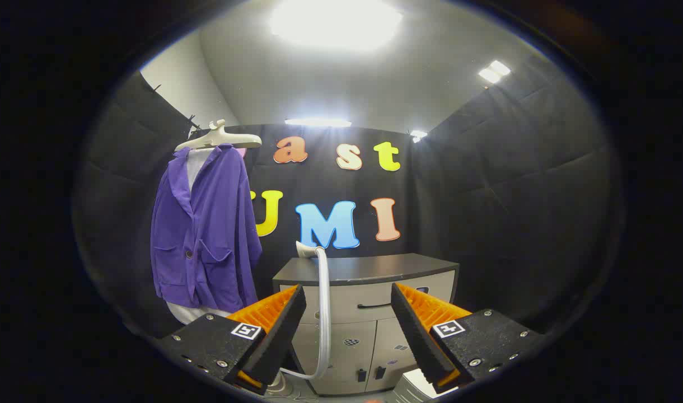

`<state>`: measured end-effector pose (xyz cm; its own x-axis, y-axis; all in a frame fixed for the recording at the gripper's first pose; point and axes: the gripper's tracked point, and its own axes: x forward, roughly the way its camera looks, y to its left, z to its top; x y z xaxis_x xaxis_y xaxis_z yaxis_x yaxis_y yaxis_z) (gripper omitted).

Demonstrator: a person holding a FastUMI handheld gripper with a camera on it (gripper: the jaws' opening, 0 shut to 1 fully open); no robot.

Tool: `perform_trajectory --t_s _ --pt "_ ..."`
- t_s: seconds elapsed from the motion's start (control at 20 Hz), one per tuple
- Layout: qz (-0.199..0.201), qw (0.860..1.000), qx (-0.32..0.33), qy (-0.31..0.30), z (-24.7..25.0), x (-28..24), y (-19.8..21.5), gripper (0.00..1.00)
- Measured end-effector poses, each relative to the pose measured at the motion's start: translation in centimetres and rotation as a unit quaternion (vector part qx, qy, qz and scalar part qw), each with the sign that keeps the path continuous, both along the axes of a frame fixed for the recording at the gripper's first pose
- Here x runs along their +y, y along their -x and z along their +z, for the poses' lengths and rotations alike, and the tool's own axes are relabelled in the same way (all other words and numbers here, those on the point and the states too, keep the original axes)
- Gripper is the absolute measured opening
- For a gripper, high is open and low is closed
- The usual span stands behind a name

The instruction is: Iron the clothes twice with a garment steamer, once on the left side and once on the right side.

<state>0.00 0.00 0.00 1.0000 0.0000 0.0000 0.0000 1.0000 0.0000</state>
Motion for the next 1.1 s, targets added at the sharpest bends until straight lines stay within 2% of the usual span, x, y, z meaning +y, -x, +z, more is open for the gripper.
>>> perform_trajectory --t_s 0.75,1.1 --pt "0.005 1.0 -0.01 -0.012 0.2 0.9 0.9 0.95" --pt "0.01 1.0 -0.024 -0.006 3.2 2.9 0.1 0.94"
